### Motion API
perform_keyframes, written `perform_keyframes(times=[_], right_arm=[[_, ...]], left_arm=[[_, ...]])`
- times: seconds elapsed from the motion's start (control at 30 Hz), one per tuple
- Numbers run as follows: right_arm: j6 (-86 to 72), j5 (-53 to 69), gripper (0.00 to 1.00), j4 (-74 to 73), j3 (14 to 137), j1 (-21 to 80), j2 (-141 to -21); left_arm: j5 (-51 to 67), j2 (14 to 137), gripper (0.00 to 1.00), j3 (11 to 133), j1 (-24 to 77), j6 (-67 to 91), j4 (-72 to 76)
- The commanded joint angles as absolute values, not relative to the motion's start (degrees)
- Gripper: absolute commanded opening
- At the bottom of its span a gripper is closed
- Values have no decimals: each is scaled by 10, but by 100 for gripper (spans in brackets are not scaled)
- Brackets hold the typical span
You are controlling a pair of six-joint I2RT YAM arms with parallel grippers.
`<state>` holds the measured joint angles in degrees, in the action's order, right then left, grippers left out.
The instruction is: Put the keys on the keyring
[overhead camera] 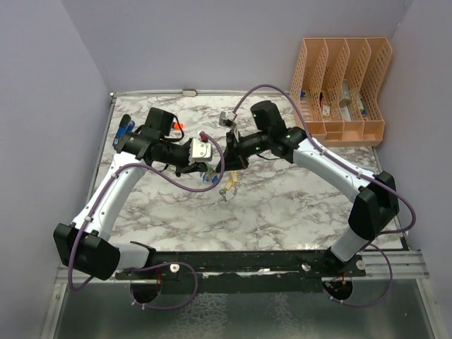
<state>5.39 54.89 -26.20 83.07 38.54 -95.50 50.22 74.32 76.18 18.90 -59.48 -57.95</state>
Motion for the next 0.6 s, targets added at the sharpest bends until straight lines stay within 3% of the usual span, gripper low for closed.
perform_keyframes(times=[0.0, 0.27, 0.43, 0.57], right_arm=[[-10, 532, 1, -215, 796, 383, -922], [-56, 492, 1, -245, 821, 383, -932], [-120, 463, 1, -268, 818, 383, -934], [-148, 426, 1, -292, 815, 383, -938]], left_arm=[[496, 735, 6, 752, 181, -593, -542], [498, 724, 7, 734, 181, -583, -530], [488, 721, 24, 735, 181, -577, -529], [466, 716, 27, 738, 181, -593, -544]])
